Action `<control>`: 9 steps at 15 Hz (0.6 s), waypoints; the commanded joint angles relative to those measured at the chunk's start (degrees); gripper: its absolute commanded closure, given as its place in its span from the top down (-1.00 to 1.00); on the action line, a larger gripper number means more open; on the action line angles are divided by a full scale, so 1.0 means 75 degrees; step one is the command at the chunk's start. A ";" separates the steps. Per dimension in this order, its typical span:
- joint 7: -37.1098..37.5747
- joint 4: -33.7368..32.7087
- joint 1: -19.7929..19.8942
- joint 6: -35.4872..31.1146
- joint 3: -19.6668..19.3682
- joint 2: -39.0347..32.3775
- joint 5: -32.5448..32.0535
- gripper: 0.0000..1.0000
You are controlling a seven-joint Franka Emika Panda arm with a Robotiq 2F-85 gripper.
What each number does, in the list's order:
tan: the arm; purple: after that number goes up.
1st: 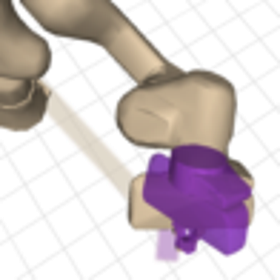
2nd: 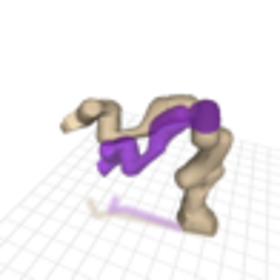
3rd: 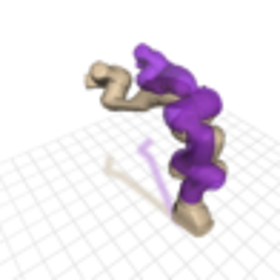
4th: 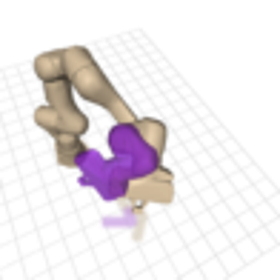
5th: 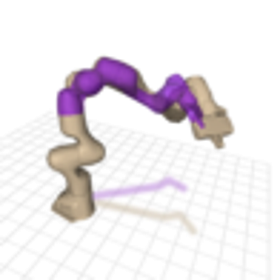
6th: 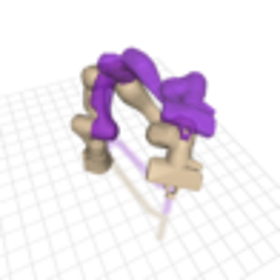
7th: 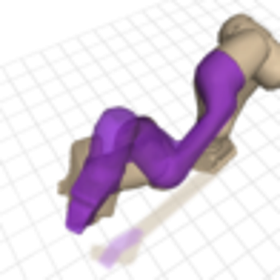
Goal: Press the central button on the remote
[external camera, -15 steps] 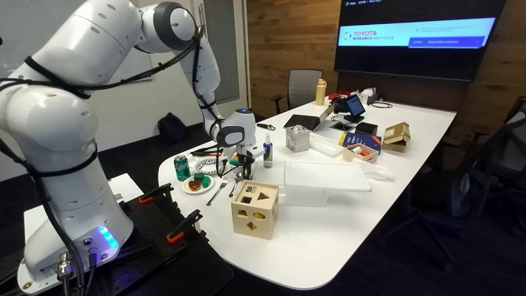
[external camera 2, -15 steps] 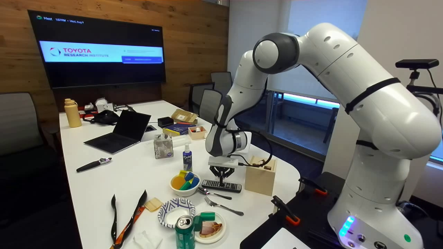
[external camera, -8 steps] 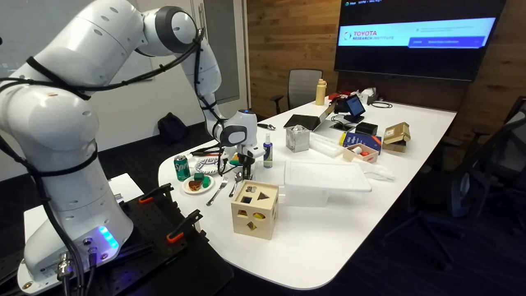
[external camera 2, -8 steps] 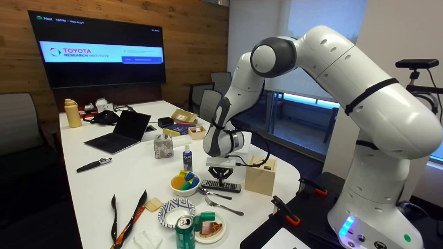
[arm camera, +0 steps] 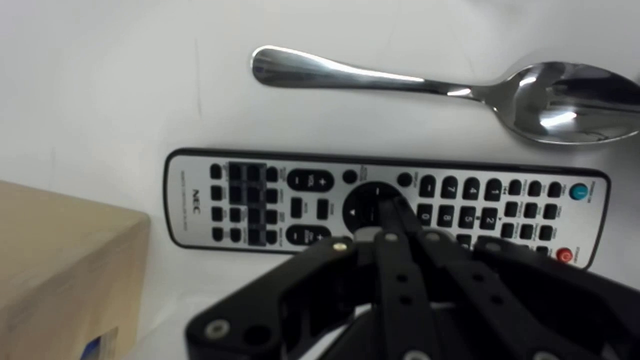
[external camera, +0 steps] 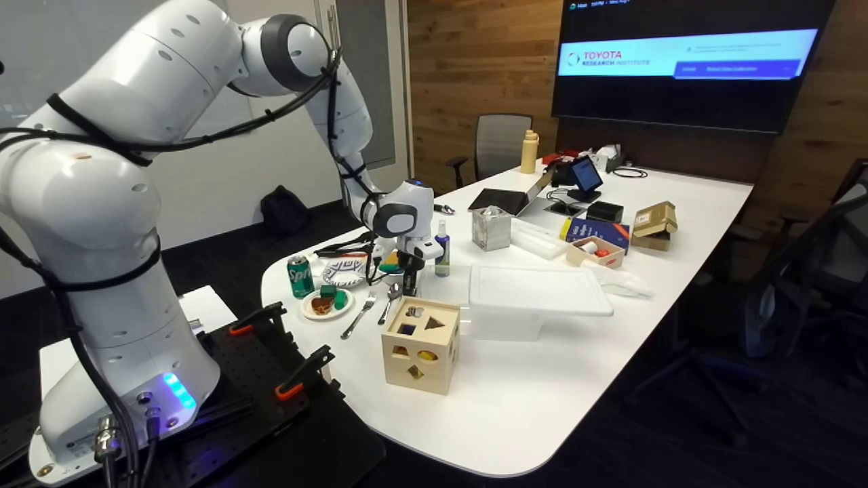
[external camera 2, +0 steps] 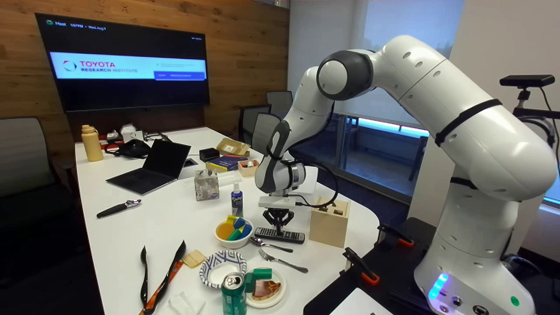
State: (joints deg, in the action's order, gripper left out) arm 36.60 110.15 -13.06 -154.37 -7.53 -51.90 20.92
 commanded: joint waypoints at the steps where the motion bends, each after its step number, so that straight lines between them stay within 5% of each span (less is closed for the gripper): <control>1: 0.0345 -0.0645 0.0165 0.0138 0.0228 -0.0858 -0.0117 -1.00; 9: 0.0609 0.0161 -0.0020 -0.0062 0.0178 0.0058 -0.0065 -1.00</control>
State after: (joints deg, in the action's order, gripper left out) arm 37.86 109.12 -12.46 -152.77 -6.97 -52.07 20.90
